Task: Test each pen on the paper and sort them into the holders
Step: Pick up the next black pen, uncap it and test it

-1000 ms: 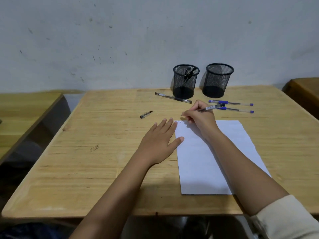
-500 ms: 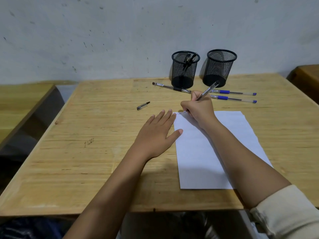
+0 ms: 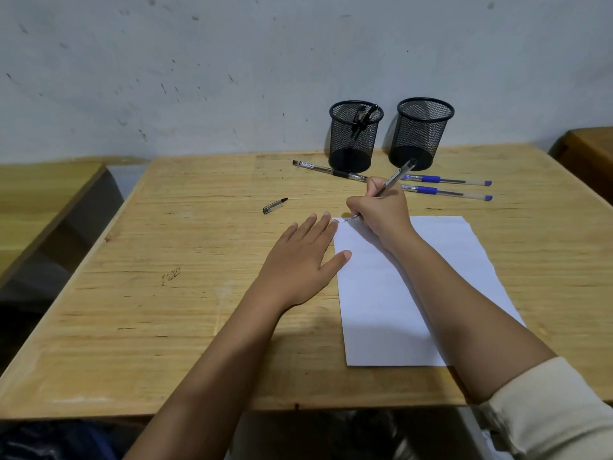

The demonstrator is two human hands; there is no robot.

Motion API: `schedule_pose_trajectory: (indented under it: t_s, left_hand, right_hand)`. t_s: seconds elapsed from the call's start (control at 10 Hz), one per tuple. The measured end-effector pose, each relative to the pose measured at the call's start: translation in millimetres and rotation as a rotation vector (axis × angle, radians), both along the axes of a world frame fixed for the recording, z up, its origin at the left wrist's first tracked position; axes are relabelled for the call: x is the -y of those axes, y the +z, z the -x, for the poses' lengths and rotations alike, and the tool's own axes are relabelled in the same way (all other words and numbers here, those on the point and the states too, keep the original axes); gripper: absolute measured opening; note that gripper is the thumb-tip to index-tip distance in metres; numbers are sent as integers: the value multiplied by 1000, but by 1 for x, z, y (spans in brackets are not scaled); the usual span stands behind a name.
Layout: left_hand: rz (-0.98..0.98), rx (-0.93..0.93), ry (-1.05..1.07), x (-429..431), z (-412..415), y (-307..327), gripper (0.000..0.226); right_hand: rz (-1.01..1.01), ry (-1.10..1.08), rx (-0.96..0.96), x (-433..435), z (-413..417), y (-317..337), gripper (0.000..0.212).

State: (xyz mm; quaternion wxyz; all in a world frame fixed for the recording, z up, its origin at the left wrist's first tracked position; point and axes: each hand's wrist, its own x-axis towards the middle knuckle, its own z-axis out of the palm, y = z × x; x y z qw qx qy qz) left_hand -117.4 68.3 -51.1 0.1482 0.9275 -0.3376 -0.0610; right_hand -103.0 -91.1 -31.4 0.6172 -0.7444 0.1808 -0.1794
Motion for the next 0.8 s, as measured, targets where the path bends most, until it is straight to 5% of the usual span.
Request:
schedule_pose_trajectory:
  t_s: [0.8]
  left_hand:
    - [-8,5,1,0,0,0,62]
  right_hand:
    - [80,-35,-3,-1,2,0,33]
